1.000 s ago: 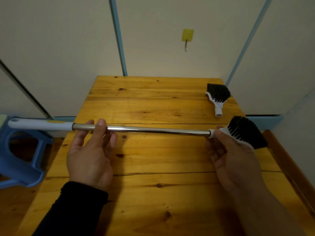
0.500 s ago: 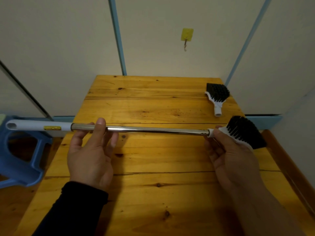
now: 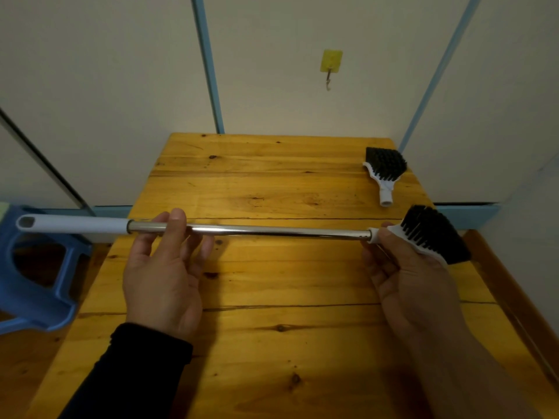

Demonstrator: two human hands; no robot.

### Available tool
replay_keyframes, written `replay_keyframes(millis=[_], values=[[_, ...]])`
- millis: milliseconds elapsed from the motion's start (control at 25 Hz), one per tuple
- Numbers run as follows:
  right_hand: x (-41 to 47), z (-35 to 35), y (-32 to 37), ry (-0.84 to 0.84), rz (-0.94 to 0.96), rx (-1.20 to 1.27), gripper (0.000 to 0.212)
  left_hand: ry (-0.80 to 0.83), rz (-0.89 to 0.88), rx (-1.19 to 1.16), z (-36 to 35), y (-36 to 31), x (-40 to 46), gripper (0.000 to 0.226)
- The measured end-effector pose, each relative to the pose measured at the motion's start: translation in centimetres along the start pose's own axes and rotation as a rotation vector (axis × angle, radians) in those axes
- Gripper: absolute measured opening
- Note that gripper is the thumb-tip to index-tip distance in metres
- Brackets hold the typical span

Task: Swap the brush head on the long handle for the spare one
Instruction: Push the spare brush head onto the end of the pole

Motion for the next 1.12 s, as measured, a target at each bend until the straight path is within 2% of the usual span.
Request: replay_keyframes(millis=[280, 440, 640, 720, 880, 1120], values=[[0.01, -0.06, -0.03, -0.003, -0.010, 0.001, 0.027, -0.043, 0.026, -0.019, 0.44, 0.25, 0.16, 0.052], [-0.04, -0.15, 0.08, 0.000, -0.006, -0.001, 0.028, -0.044, 0.043, -0.054, 0.31, 0.25, 0.24, 0.042], [-0.09, -0.27, 0.09, 0.009, 0.001, -0.013, 0.032, -0.030, -0.029, 0.007, 0.06, -0.34, -0.23, 0.061], [-0.04, -0.19, 0.12, 0.007, 0.004, -0.010, 0.035, -0.049, -0.026, 0.021, 0.21, -0.36, -0.27, 0.058], [0.06, -0.13, -0.04, 0.006, -0.004, -0.014, 0.025, -0.077, 0.004, 0.004, 0.40, -0.03, -0.13, 0.051], [-0.13, -0.44, 0.23, 0.034, 0.016, -0.022, 0.022, -0.026, -0.010, -0.009, -0.06, -0.16, -0.35, 0.049]])
Point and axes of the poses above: each hand's wrist, its own x-axis towards the middle knuckle, its own z-axis out of the back of the hand, y = z × x, the point moved 9 cm from there along x, towards the middle knuckle, and after that the axes turned 6 degrees about z, right-handed, at the moved point
